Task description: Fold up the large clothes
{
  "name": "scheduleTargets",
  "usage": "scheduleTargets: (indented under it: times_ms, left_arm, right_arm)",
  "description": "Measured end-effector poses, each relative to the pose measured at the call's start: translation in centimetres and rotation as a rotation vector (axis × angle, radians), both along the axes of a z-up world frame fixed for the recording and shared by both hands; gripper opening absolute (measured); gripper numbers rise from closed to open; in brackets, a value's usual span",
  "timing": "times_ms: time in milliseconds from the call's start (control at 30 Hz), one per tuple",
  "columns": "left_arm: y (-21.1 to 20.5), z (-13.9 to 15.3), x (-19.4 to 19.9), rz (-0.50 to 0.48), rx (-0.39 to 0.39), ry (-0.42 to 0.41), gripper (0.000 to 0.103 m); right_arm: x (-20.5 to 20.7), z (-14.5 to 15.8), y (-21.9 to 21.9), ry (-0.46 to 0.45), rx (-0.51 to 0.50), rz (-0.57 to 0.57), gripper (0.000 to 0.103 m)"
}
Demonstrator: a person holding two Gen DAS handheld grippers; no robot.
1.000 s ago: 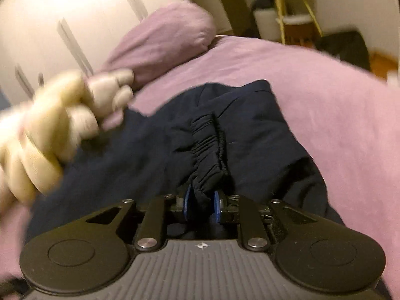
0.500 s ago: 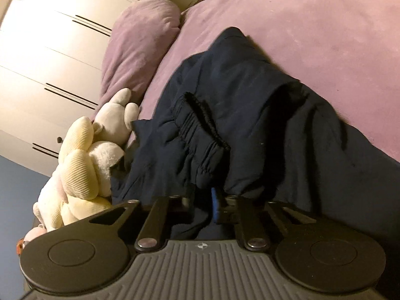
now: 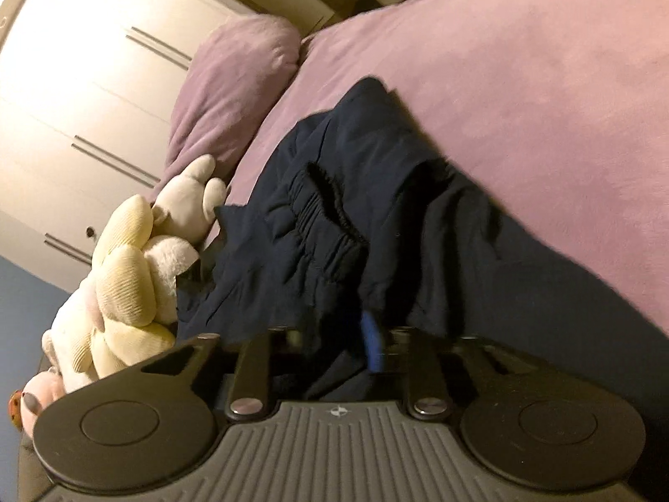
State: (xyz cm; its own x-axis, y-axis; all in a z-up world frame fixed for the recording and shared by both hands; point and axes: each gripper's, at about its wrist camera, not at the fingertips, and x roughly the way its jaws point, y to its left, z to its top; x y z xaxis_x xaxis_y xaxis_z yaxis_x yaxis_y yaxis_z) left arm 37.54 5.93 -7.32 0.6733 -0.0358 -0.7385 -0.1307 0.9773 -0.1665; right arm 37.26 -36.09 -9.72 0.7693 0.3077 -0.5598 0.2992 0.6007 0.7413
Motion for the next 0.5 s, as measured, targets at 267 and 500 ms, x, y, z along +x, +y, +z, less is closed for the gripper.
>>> scheduleTargets:
  times_ms: [267,500]
  left_arm:
    - [-1.1,-0.9,0.7,-0.041,0.064,0.032,0.084]
    - [-1.3,-2.2,1.6,-0.069,0.081,0.024,0.088]
  right_arm:
    - [1.4,-1.2,0.7,0.071,0.064,0.011,0.024]
    - [3.5,-1.7,1.6,0.061,-0.039,0.027,0.014]
